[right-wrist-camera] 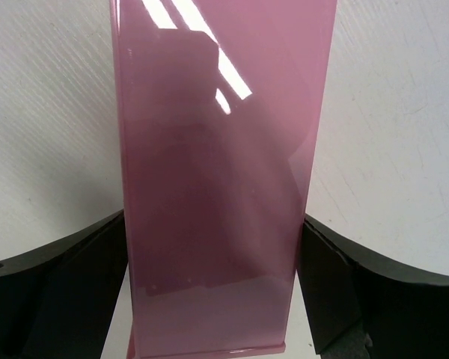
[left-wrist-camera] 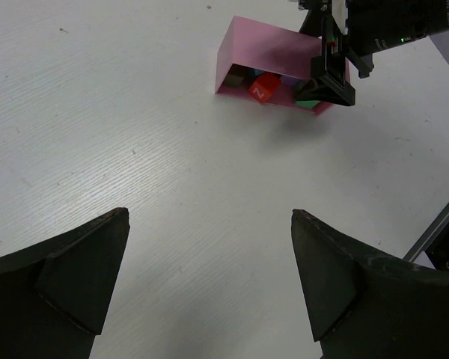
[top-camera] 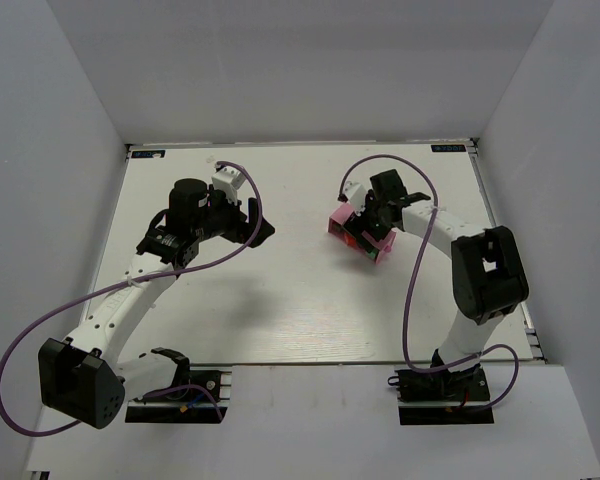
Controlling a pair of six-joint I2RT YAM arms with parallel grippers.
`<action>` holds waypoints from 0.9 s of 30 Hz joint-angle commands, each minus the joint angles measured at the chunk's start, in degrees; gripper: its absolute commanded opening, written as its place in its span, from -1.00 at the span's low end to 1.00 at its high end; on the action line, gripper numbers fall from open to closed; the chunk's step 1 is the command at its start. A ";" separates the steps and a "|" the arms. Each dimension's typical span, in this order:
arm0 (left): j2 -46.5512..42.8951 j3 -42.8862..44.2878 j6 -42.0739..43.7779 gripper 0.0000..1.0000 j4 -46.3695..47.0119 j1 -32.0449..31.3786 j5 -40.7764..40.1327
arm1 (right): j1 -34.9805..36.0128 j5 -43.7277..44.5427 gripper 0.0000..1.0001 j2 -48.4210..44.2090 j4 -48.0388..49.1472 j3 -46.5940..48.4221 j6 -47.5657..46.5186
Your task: Build the wood block tower
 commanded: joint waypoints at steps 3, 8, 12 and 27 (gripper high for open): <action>-1.20 -0.35 0.50 0.99 0.86 0.34 0.95 | -0.27 -3.03 0.75 1.51 -2.65 3.97 -0.08; -1.20 -0.35 1.03 0.99 0.86 0.34 0.95 | -0.62 -4.44 0.75 2.04 -3.53 5.29 -0.34; -1.20 -0.35 1.03 0.99 0.86 0.34 0.95 | -1.14 -4.97 0.75 2.30 -3.89 6.17 -0.61; -1.20 -0.35 1.03 0.99 0.86 0.34 0.95 | -1.94 -6.99 -0.20 4.50 -6.43 7.58 -0.87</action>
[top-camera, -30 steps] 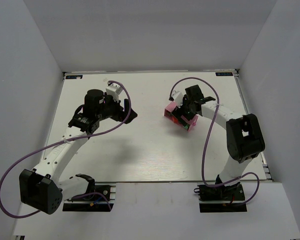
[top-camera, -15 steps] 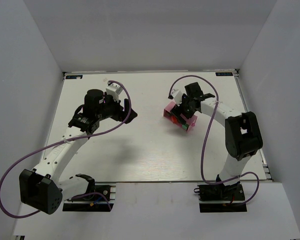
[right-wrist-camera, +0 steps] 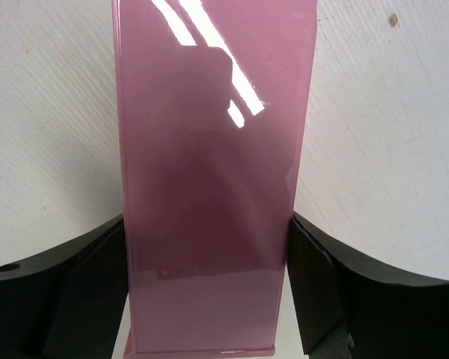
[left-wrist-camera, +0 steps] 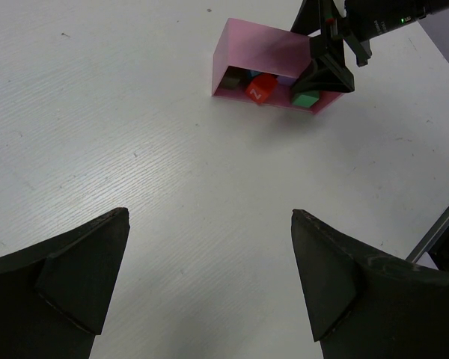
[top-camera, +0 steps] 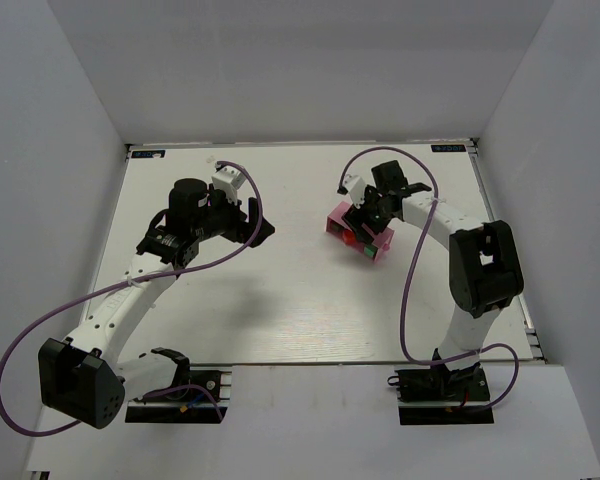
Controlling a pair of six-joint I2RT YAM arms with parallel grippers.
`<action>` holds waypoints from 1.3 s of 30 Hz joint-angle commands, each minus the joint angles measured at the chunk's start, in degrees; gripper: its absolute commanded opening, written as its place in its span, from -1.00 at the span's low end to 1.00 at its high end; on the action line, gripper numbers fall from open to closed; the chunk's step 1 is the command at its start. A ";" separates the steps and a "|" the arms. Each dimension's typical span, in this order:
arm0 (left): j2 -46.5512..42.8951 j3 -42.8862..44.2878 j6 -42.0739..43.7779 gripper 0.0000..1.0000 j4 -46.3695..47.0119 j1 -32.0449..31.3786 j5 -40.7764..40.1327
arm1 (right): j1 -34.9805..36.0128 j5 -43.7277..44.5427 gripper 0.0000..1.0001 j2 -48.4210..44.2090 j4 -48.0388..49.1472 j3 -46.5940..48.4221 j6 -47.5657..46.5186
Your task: Build the wood block tower
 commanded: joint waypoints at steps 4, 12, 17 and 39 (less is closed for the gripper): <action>-1.20 -0.35 0.59 0.99 0.49 0.34 0.95 | -0.39 -2.23 -0.86 0.65 -2.50 1.59 -0.17; -1.20 -0.35 0.59 0.99 0.49 0.34 0.95 | -0.13 0.93 -1.00 -3.56 0.92 -0.95 0.88; -1.20 -0.35 0.59 0.99 0.49 0.34 0.95 | 0.66 6.91 -1.00 -6.91 5.67 -3.42 1.15; -1.20 -0.35 0.59 0.99 0.49 0.34 0.95 | 12.97 44.78 -1.00 -13.06 41.85 -21.60 -8.33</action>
